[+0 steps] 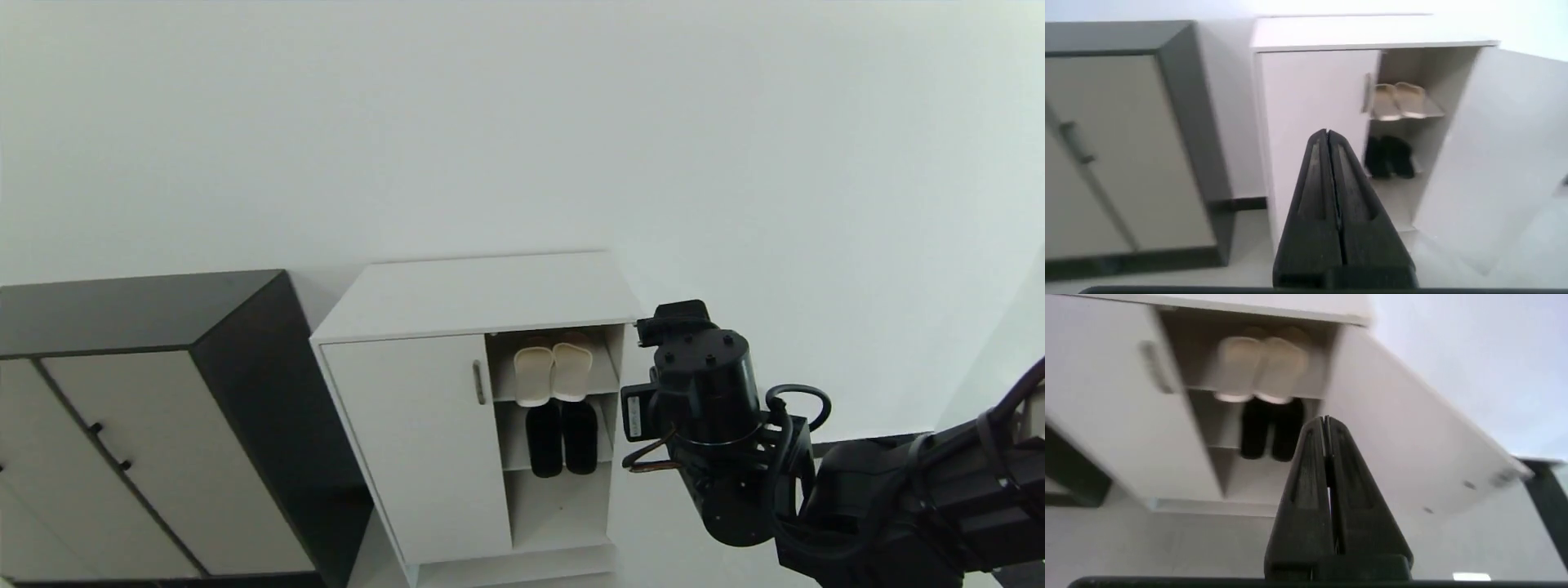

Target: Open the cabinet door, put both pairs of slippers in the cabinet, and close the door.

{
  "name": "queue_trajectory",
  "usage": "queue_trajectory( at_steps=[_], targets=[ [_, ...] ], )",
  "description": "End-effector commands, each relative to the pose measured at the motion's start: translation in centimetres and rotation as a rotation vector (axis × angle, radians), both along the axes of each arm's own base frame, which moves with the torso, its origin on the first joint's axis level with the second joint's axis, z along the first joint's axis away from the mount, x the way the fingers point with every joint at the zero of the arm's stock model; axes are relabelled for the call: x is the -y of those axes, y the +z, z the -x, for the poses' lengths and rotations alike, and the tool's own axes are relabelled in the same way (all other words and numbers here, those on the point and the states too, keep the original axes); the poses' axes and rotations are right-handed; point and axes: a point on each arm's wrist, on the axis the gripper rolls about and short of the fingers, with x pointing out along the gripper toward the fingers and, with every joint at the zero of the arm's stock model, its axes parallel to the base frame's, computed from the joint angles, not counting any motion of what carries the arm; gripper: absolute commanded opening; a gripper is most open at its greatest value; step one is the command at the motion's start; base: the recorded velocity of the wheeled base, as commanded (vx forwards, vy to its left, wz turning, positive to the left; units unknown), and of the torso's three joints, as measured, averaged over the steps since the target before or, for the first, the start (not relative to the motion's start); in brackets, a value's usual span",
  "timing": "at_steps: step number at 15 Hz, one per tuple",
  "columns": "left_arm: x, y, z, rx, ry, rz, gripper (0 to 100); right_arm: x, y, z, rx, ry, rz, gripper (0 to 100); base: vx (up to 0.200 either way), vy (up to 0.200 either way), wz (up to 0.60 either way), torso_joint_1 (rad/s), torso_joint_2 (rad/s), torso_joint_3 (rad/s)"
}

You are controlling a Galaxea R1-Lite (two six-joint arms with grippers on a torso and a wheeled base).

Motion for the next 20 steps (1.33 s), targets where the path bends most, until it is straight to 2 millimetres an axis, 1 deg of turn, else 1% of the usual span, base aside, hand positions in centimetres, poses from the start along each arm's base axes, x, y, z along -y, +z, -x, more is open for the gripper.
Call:
queue_trajectory(
  at_steps=[1, 2, 4, 5, 7, 8, 10, 11, 12, 14, 17, 19, 20],
  targets=[
    [0.0, 0.0, 0.0, 0.001, 0.000, 0.001, 0, 0.0, 0.0, -0.1, 0.000, -0.002, 0.001, 0, 0.000, 0.000, -0.60, 0.002, 0.00, -0.002],
    [0.0, 0.0, 0.0, -0.002, 0.000, 0.001, 0, 0.3, 0.0, -0.4, 0.002, -0.015, 0.000, 0, 0.000, 0.000, -0.60, 0.002, 0.00, 0.007],
    [0.0, 0.0, 0.0, 0.001, 0.000, -0.001, 0, 1.0, 0.2, -1.2, 0.004, -0.026, -0.011, 0, 0.000, 0.000, 0.00, 0.000, 0.00, 0.000],
    [0.0, 0.0, 0.0, 0.000, 0.000, -0.004, 0, 2.1, 0.4, -2.6, 0.005, -0.037, -0.013, 0, 0.000, 0.000, 0.00, 0.000, 0.00, 0.000],
    [0.0, 0.0, 0.0, 0.000, -0.002, -0.002, 0, 3.3, 1.0, -4.4, 0.005, -0.001, -0.057, 0, 0.000, 0.000, 0.00, 0.000, 0.00, 0.000],
    [0.0, 0.0, 0.0, 0.001, -0.002, -0.007, 0, 4.0, 1.7, -5.4, 0.017, -0.021, -0.071, 0, 0.000, 0.000, 0.00, 0.000, 0.00, 0.000],
    [0.0, 0.0, 0.0, 0.000, -0.002, -0.005, 0, 4.9, 2.7, -7.7, 0.016, -0.063, -0.076, 0, 0.000, 0.000, 0.00, 0.000, 0.00, 0.000],
    [0.0, 0.0, 0.0, 0.001, -0.002, -0.005, 0, 5.2, 2.8, -8.6, 0.003, -0.053, -0.081, 0, 0.000, 0.000, 0.00, 0.000, 0.00, 0.000],
    [0.0, 0.0, 0.0, 0.000, -0.002, -0.004, 0, 5.4, 2.8, -9.4, -0.001, -0.042, -0.098, 0, 0.000, 0.000, 0.00, 0.000, 0.00, 0.000],
    [0.0, 0.0, 0.0, 0.000, -0.002, -0.004, 0, 5.4, 2.5, -10.9, 0.003, -0.054, -0.113, 0, -0.200, 0.000, 0.00, 0.002, 0.00, 0.000],
    [0.0, 0.0, 0.0, 0.000, -0.003, -0.005, 0, 5.4, 1.4, -12.1, -0.016, -0.049, -0.121, 0, -0.200, 0.000, 0.00, 0.006, 0.01, -0.004],
    [0.0, 0.0, 0.0, 0.000, -0.003, -0.004, 0, 5.6, 0.8, -13.4, -0.019, -0.066, -0.131, 0, 0.000, 0.000, 0.00, 0.000, 0.00, 0.000],
    [0.0, 0.0, 0.0, 0.001, -0.002, -0.005, 0, 5.9, 0.4, -14.4, -0.016, -0.084, -0.132, 0, 0.000, 0.000, 0.00, 0.000, 0.00, 0.000]
  ],
)
